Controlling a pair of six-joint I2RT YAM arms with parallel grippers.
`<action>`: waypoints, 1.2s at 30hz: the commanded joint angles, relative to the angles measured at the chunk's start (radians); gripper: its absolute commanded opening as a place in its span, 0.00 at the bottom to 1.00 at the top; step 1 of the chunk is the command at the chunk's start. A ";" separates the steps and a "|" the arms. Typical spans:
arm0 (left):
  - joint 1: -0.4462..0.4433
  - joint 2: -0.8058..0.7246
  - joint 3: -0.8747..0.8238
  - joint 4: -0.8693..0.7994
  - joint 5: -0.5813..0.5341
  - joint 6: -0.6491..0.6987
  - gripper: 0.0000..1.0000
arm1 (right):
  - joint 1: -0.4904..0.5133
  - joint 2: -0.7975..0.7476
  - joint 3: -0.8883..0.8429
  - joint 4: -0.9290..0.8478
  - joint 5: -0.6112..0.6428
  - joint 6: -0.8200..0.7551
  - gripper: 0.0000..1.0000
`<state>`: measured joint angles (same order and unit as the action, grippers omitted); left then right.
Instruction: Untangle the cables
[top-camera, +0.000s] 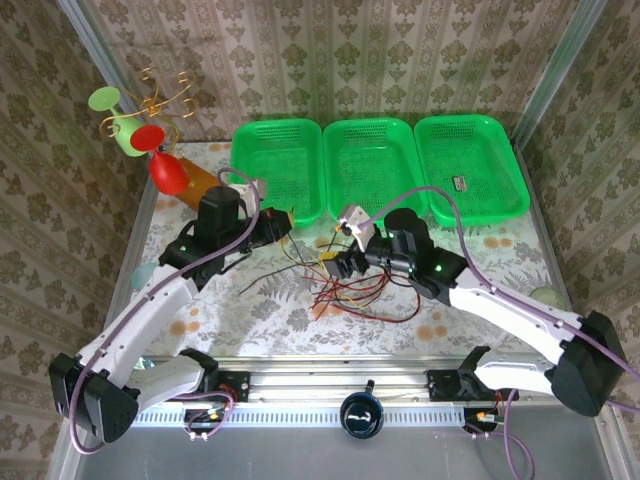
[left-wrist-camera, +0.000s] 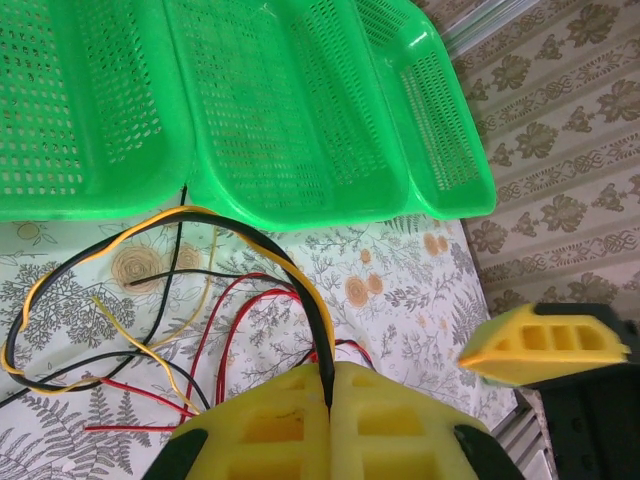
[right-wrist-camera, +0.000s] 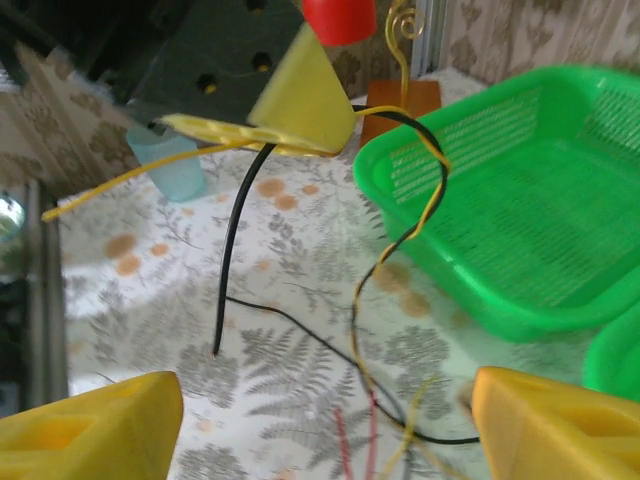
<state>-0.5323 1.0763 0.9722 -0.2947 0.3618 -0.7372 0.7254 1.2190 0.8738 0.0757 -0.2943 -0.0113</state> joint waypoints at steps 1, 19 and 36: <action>-0.009 -0.001 0.030 0.037 -0.009 -0.005 0.00 | 0.002 0.077 0.042 0.060 -0.079 0.215 0.72; -0.024 0.013 0.013 0.074 -0.011 -0.020 0.00 | 0.037 0.298 0.221 0.070 -0.161 0.303 0.00; 0.046 -0.152 0.031 -0.089 0.073 0.016 0.62 | 0.030 0.198 0.171 0.032 -0.085 0.229 0.00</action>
<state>-0.4831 0.9333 0.9909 -0.3637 0.3710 -0.7132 0.7574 1.4437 1.0618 0.1291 -0.4065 0.2531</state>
